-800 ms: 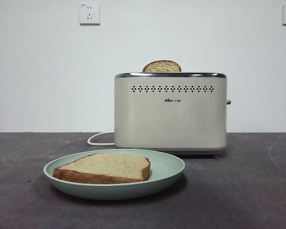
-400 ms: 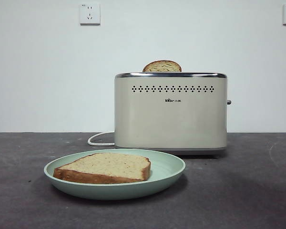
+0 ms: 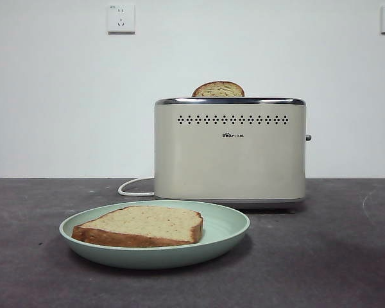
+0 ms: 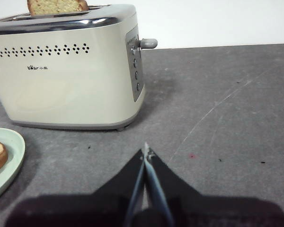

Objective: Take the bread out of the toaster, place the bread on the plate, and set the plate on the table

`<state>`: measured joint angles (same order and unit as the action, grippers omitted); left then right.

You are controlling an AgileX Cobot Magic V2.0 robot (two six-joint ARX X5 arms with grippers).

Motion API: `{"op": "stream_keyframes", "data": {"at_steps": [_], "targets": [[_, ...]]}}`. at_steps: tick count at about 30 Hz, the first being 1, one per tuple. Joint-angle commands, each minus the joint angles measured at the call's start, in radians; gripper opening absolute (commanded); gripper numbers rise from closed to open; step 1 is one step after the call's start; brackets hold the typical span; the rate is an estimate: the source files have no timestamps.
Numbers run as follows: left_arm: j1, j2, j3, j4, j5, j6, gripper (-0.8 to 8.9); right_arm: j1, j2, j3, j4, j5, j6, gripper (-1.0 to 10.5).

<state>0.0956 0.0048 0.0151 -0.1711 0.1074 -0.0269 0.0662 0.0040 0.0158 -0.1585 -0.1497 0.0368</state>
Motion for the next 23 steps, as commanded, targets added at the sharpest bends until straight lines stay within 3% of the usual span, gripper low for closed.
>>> {"op": "stream_keyframes", "data": {"at_steps": [1, 23], "targets": [[0.003, -0.002, -0.011, 0.005, -0.001, -0.003, -0.04, 0.0, -0.002, -0.011, -0.012, -0.001, 0.032, 0.0], [0.003, -0.002, -0.011, 0.005, -0.001, -0.003, -0.04, 0.0, -0.002, -0.01, -0.01, 0.0, 0.034, 0.0]]}}
